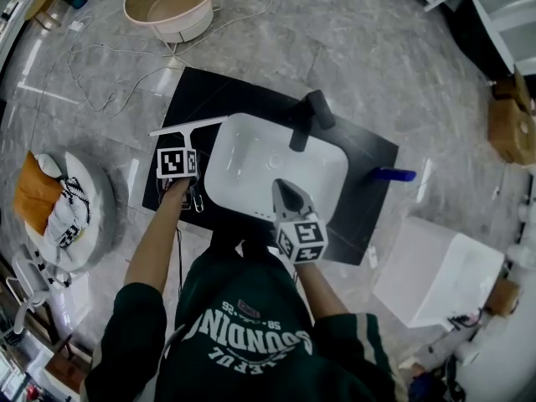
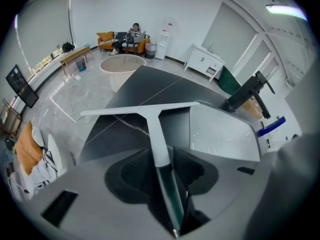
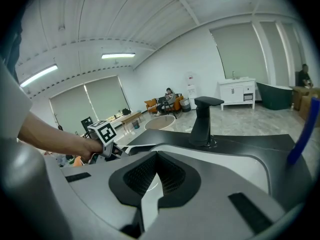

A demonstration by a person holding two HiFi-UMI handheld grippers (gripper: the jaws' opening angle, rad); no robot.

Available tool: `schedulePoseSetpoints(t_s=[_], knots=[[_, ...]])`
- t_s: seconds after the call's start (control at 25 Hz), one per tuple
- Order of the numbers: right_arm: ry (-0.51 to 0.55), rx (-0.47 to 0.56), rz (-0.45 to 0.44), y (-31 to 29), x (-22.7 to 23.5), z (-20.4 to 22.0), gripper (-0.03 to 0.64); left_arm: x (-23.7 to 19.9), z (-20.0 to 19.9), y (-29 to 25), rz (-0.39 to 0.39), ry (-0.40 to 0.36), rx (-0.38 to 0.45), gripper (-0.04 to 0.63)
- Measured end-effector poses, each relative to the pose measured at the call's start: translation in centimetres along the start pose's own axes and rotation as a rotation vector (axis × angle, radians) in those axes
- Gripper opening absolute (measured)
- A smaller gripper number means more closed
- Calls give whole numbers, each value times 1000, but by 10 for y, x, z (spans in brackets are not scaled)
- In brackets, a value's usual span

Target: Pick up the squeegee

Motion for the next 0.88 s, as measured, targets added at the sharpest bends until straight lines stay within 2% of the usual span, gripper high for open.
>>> schedulePoseSetpoints(t_s=[0.08, 0.24, 0.4, 0.52, 0.72, 0.88], knots=[[-6, 3, 2, 1, 1, 0, 2, 0, -4, -1, -34, -20, -7, 149], [-16, 11, 10, 4, 3, 0, 2, -4, -4, -4, -77, 4, 6, 148], [-23, 18, 29, 10, 9, 0, 2, -2, -4, -4, -112, -24, 25, 140], [-24, 22, 40, 14, 12, 2, 2, -2, -4, -5, -122, -51, 36, 130], [-31, 30, 56, 23, 11, 5, 2, -2, -3, -3, -118, -40, 44, 88], [-34, 32, 67, 28, 13, 12, 2, -1, -1, -3, -110, -37, 61, 85]])
Point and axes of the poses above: the fingertips, and each gripper's own axes: y backward along the fingers, x to its right, z out of its underside, the point moved 3 cm from there along y, backward along the fingers, and after that the axes turned 4 degrees about -x, right-handed, at the moved point
